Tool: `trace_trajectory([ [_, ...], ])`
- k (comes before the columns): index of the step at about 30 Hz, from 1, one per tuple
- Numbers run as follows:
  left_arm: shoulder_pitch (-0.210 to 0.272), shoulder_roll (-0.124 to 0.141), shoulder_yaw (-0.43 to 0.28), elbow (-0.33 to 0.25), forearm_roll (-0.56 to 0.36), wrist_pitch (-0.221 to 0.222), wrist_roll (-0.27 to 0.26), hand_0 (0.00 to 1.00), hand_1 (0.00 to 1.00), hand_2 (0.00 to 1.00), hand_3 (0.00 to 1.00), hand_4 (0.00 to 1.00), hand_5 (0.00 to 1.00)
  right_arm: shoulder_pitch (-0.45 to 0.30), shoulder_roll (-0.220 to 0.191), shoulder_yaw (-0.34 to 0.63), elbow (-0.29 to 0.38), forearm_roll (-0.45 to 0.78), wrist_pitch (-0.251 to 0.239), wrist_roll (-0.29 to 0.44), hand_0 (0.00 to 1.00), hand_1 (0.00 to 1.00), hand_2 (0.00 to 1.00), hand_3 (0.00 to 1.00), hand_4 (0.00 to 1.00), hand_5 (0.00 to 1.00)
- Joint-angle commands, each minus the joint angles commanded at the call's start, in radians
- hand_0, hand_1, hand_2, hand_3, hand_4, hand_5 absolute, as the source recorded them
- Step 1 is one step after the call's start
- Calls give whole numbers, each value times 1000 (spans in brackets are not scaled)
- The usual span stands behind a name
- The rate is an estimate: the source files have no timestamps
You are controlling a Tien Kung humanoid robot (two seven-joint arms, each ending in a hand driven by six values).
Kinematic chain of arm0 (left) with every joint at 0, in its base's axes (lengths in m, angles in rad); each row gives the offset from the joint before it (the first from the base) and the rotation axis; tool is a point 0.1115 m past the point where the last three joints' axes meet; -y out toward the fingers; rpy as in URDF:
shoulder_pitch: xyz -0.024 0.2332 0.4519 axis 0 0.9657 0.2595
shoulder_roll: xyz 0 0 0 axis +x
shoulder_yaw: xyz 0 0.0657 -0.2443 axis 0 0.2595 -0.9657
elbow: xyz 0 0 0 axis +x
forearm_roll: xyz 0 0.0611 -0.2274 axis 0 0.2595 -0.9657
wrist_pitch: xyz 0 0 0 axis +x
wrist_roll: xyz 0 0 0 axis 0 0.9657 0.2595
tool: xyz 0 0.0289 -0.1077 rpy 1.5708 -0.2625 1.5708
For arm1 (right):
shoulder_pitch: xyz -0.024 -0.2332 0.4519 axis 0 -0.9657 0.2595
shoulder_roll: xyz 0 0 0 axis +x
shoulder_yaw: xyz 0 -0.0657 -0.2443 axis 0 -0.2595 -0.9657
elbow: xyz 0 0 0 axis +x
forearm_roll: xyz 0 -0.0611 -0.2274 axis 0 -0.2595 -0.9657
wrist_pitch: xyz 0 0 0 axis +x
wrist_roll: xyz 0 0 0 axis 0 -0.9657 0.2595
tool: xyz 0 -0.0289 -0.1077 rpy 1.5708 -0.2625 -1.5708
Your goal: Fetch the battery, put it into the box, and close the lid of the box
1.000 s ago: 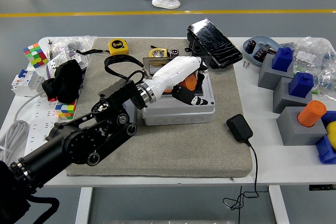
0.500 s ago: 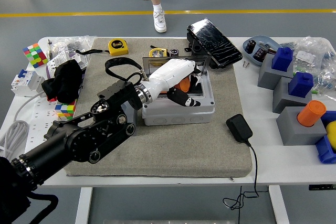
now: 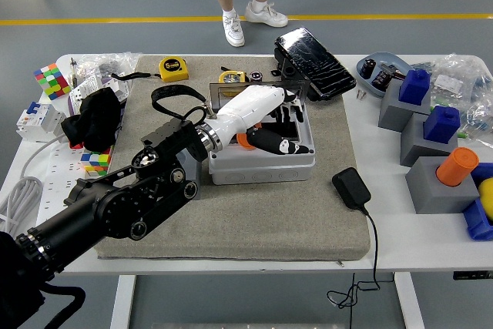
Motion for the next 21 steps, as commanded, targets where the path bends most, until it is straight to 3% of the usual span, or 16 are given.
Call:
trace_trajectory([
  [5,10,0,-8,-34,-4,-7,5,546,532,561,716,998,477,0,1,-1,0,1,0,0,642,649,658,577,976,580],
  [7,17,0,-17,-63,-7,-7,6,489,524,562,701,998,512,-1,1,-1,0,1,0,1,642,649,658,577,977,580],
  [11,40,0,-49,-147,-14,-12,19,489,524,562,701,998,512,-1,1,3,0,-3,0,0,642,649,658,577,977,580],
  [12,50,0,-60,-172,-12,-19,32,448,522,535,600,998,538,-1,1,3,0,-3,0,1,642,649,658,577,977,580],
  [17,114,0,-115,-283,-1,-52,95,448,522,535,600,998,538,-2,1,6,0,-2,-1,2,642,649,658,577,977,580],
  [18,130,5,-128,-303,0,-59,104,424,531,515,551,998,542,-2,2,6,0,-2,-1,2,642,649,658,576,977,580],
  [21,173,48,-164,-349,1,-68,116,424,531,515,551,998,542,-3,2,9,0,-4,-1,2,642,649,658,576,977,580],
])
